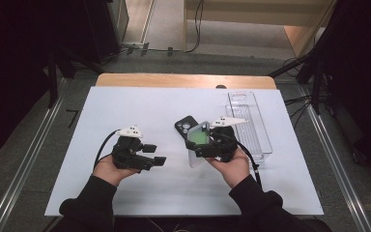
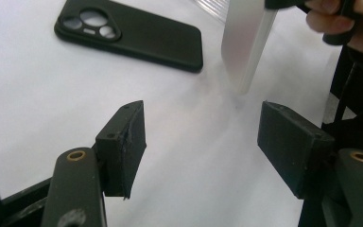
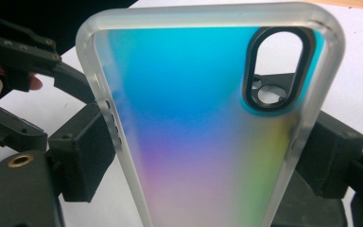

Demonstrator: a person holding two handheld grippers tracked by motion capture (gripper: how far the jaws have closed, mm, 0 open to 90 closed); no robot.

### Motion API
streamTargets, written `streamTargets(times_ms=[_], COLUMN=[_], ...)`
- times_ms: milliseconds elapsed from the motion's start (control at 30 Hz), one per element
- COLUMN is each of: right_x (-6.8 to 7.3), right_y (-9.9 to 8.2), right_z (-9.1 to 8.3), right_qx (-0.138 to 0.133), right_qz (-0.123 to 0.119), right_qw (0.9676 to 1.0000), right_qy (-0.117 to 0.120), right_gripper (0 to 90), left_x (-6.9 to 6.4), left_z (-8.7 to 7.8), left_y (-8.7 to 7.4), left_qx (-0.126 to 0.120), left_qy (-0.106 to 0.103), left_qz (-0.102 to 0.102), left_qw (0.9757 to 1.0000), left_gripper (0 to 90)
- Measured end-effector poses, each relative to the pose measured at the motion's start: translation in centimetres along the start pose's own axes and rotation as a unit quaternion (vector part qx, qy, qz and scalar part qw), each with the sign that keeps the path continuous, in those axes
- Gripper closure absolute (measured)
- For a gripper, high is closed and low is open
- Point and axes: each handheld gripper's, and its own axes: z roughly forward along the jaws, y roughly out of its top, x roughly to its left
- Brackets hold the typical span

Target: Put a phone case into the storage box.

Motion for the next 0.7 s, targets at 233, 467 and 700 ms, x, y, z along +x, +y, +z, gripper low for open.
streamTargets(times_ms=[233, 467, 700], right_x=[-0.4, -0.7, -1.2], right_y=[0.4, 0.7, 1.6], right_z=[-0.8, -1.4, -2.2], right_qx=[-0.003, 0.003, 0.003], right_qz=[-0.007, -0.018, -0.018], right_qw=[0.9999, 0.9998, 0.9997], right_qy=[0.01, 0.007, 0.015], right_gripper=[14.6, 14.6, 14.6], left_x=[0.4, 0.6, 0.9], left_z=[-0.2, -0.4, -0.9], left_y=[-1.5, -3.0, -4.1], left_qx=[0.01, 0.02, 0.02], left_qy=[0.004, 0.012, 0.027], left_qz=[0.01, 0.015, -0.004], left_qw=[0.9999, 0.9996, 0.9994], left_gripper=[33.6, 33.6, 33.5])
